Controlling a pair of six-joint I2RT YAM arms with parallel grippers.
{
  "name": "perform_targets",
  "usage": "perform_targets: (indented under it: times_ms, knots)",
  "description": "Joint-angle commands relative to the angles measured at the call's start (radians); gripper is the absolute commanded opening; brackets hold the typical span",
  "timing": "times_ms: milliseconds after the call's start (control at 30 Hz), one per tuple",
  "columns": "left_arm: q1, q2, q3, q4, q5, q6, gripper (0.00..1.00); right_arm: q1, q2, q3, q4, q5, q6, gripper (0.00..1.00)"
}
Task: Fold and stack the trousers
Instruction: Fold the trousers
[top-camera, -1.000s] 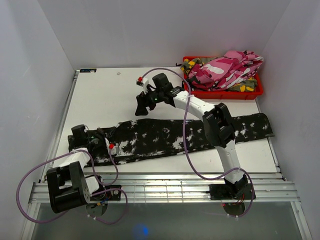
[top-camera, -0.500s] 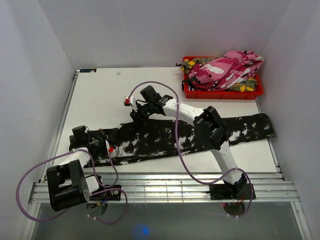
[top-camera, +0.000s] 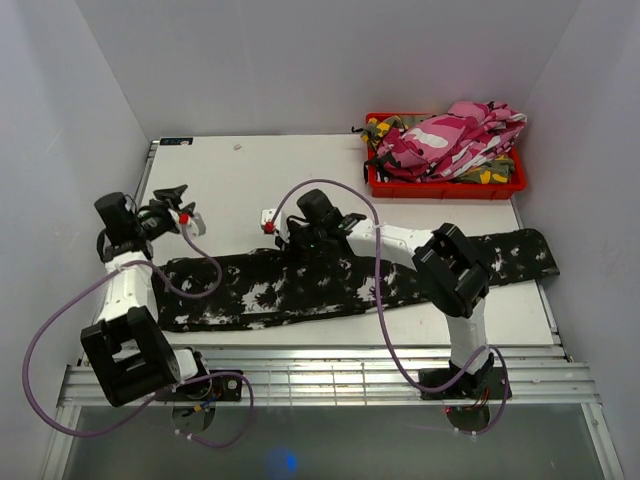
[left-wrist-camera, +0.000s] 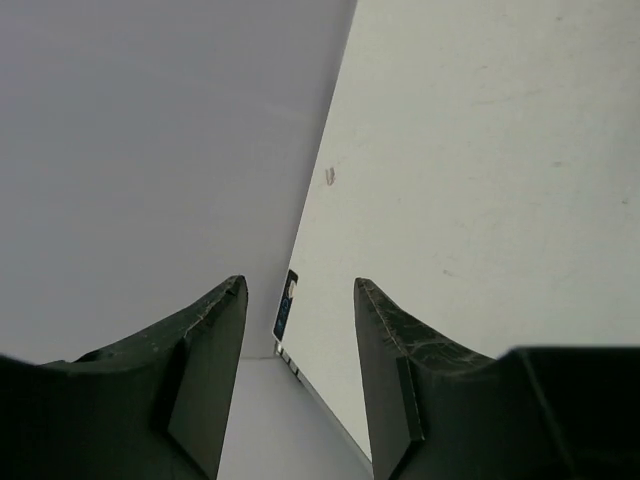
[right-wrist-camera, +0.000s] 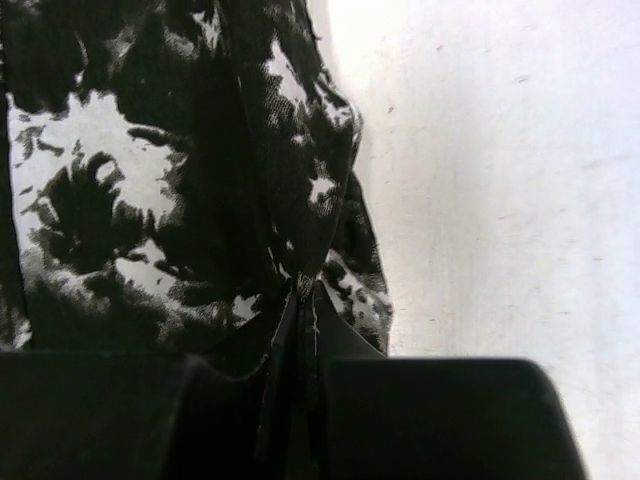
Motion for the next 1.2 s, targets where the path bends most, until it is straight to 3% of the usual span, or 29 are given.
perform_targets:
  times_ms: [0,133,233,333,700,967,1167]
  knots:
    - [0.015,0.086,0.177,-0.311,-0.038,-0.307,0.57,0.031,-0.1,-0.13,0.208,0.129,-0.053,0.08]
    - [0.012,0.295,0.568,-0.751,-0.026,-0.44,0.57,0.103,-0.16,-0.302,0.388,0.29,-0.151,0.08]
    - [-0.006,0.454,0.772,-1.018,-0.009,-0.545,0.54,0.149,-0.189,-0.423,0.527,0.371,-0.222,0.08]
    - [-0.046,0.556,0.862,-1.212,-0.005,-0.594,0.54,0.187,-0.197,-0.504,0.624,0.427,-0.285,0.08]
    - [-0.297,0.502,0.706,-1.172,-0.152,-0.832,0.66,0.253,-0.125,-0.627,1.02,0.649,-0.457,0.08]
    - [-0.414,0.533,0.666,-1.051,-0.19,-1.022,0.66,0.273,-0.131,-0.659,1.059,0.631,-0.487,0.08]
    - [-0.453,0.556,0.618,-1.006,-0.23,-1.06,0.66,0.284,-0.137,-0.681,1.065,0.612,-0.492,0.08]
